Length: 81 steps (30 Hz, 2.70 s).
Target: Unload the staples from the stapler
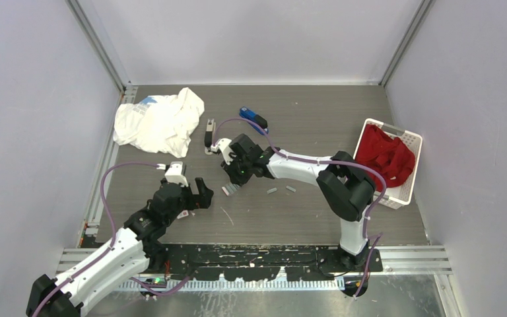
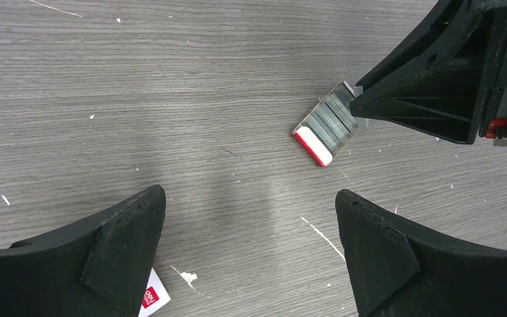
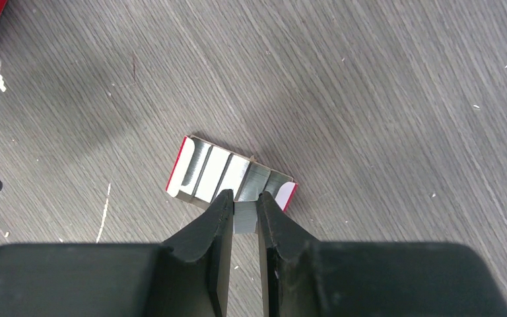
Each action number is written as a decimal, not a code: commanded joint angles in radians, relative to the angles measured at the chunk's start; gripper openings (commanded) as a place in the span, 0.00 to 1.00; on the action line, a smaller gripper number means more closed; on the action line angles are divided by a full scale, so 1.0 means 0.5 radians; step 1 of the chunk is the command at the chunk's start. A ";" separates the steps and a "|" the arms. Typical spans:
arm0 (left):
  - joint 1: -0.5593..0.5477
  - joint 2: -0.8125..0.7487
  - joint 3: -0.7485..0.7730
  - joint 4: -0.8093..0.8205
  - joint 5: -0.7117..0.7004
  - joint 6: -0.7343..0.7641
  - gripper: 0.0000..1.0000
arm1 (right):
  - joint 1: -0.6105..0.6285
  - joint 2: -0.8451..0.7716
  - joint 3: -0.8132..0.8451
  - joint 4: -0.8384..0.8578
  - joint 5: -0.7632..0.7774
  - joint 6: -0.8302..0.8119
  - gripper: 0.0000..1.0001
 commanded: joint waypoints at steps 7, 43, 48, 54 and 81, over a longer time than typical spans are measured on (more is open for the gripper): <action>0.010 0.003 0.036 0.101 -0.010 0.017 0.99 | 0.007 0.017 0.088 0.072 0.025 0.014 0.22; 0.009 0.000 0.048 0.088 -0.016 0.024 0.99 | 0.009 0.054 0.103 0.038 0.101 -0.022 0.25; 0.009 -0.003 0.051 0.082 -0.014 0.029 0.99 | 0.008 0.054 0.105 0.028 0.101 -0.026 0.27; 0.008 -0.003 0.061 0.077 -0.016 0.033 0.99 | 0.008 0.060 0.113 0.019 0.103 -0.031 0.29; 0.009 -0.020 0.046 0.215 0.132 0.006 0.98 | -0.203 -0.346 0.079 -0.141 -0.818 -0.289 0.29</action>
